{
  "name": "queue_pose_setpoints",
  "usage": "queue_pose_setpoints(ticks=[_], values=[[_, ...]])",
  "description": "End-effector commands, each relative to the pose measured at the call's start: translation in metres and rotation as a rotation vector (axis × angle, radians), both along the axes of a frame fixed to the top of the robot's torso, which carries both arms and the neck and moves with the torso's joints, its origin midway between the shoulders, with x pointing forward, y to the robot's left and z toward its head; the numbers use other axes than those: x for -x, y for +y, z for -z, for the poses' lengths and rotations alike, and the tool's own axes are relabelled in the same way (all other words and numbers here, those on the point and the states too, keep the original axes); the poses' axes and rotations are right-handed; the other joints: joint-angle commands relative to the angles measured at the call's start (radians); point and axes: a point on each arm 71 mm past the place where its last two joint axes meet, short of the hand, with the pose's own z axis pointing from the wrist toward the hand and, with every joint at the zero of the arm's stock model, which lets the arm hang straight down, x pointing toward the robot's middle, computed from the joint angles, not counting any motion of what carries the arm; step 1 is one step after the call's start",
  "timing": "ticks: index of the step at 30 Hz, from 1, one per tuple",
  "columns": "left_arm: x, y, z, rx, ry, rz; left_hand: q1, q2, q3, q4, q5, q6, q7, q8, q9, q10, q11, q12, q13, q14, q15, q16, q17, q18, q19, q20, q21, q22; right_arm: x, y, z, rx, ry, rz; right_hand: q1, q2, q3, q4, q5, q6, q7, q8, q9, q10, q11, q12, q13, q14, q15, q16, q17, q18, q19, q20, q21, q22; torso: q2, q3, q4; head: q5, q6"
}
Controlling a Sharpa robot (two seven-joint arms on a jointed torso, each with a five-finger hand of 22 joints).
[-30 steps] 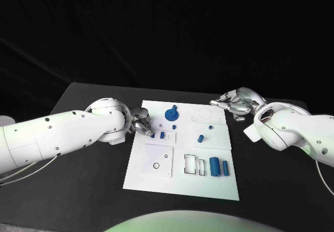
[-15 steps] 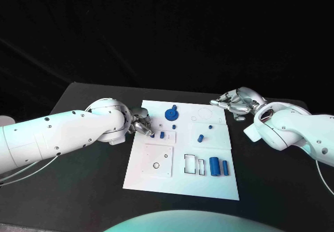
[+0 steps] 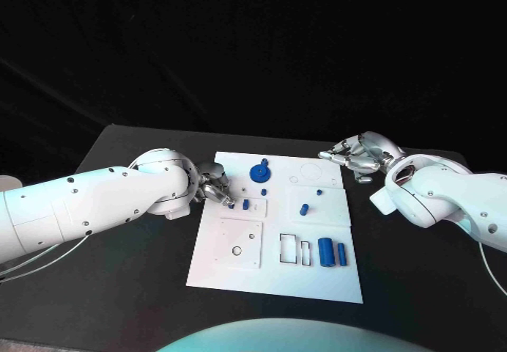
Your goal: Assemble the parts on the task board
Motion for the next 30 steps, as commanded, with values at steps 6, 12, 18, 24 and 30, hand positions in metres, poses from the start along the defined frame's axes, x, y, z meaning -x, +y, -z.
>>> queue_pose_setpoints(ticks=[6,12,18,24,30], values=[[0.0009,0.0011,0.0044,-0.005,0.018,-0.007,-0.007,0.003,-0.045,0.024,-0.003,0.005,0.005,-0.012,-0.002,-0.001,0.0,-0.005,0.002,0.086,-0.006,0.003,0.193,-0.021,0.0,-0.004,-0.008,-0.002,0.0004,0.001,0.0003,0.002,0.001,-0.011,-0.004,0.007,-0.006,-0.002,0.006,-0.003,-0.003,0.005,-0.001,-0.003,-0.002,0.002,0.0,0.067,0.002,-0.006,0.104,0.016,-0.006,-0.001,-0.004,0.001,0.0,-0.0005,0.0002,0.0,0.0],[0.0003,0.0019,0.0048,-0.008,0.02,-0.008,-0.009,0.003,-0.088,0.05,-0.005,0.008,0.007,-0.018,-0.002,-0.002,0.001,-0.007,0.002,0.086,-0.005,0.003,0.193,-0.021,0.001,-0.003,-0.009,-0.002,0.0004,0.0009,0.0002,0.002,0.0,-0.01,-0.003,0.011,-0.011,-0.002,0.006,-0.004,-0.003,0.006,-0.001,-0.005,-0.002,0.0,-0.003,0.066,0.002,-0.008,0.101,0.016,-0.007,-0.002,-0.008,-0.001,0.0,-0.0005,0.0005,0.0,0.0],[-0.0003,0.0033,0.0053,-0.013,0.024,-0.011,-0.009,0.004,-0.122,0.072,-0.005,0.01,0.008,-0.024,-0.002,-0.003,0.002,-0.007,0.004,0.086,-0.004,0.003,0.193,-0.021,0.001,-0.002,-0.01,-0.002,0.0003,0.0007,0.0002,0.002,0.0,-0.009,-0.003,0.011,-0.011,-0.002,0.006,-0.004,-0.003,0.006,-0.001,-0.005,-0.002,0.0,-0.004,0.066,0.002,-0.007,0.102,0.016,-0.007,-0.002,-0.008,-0.001,0.0,-0.0004,0.0003,0.001,0.0],[-0.0007,0.0047,0.0057,-0.017,0.027,-0.013,-0.008,0.004,-0.162,0.096,-0.006,0.013,0.009,-0.028,-0.001,-0.003,0.003,-0.008,0.006,0.086,-0.003,0.002,0.193,-0.02,0.001,-0.001,-0.011,-0.003,0.0003,0.0004,0.0002,0.002,0.0,-0.008,-0.003,0.011,-0.012,-0.002,0.006,-0.004,-0.003,0.006,-0.002,-0.005,-0.002,0.0,-0.003,0.066,0.002,-0.008,0.101,0.016,-0.007,-0.002,-0.008,-0.001,0.0,-0.0006,0.0001,0.001,0.0],[-0.0006,0.0054,0.0054,-0.017,0.026,-0.014,-0.008,0.003,-0.21,0.126,-0.008,0.016,0.01,-0.033,0.001,-0.004,0.004,-0.009,0.007,0.086,-0.002,0.003,0.193,-0.021,0.002,-0.001,-0.011,-0.002,0.0003,0.0002,0.0002,0.002,0.0,-0.008,-0.004,0.012,-0.013,-0.001,0.006,-0.005,-0.003,0.006,-0.002,-0.005,-0.002,0.0,-0.004,0.066,0.002,-0.007,0.102,0.017,-0.008,-0.002,-0.01,-0.002,0.0,-0.0013,0.0,0.001,0.003]])
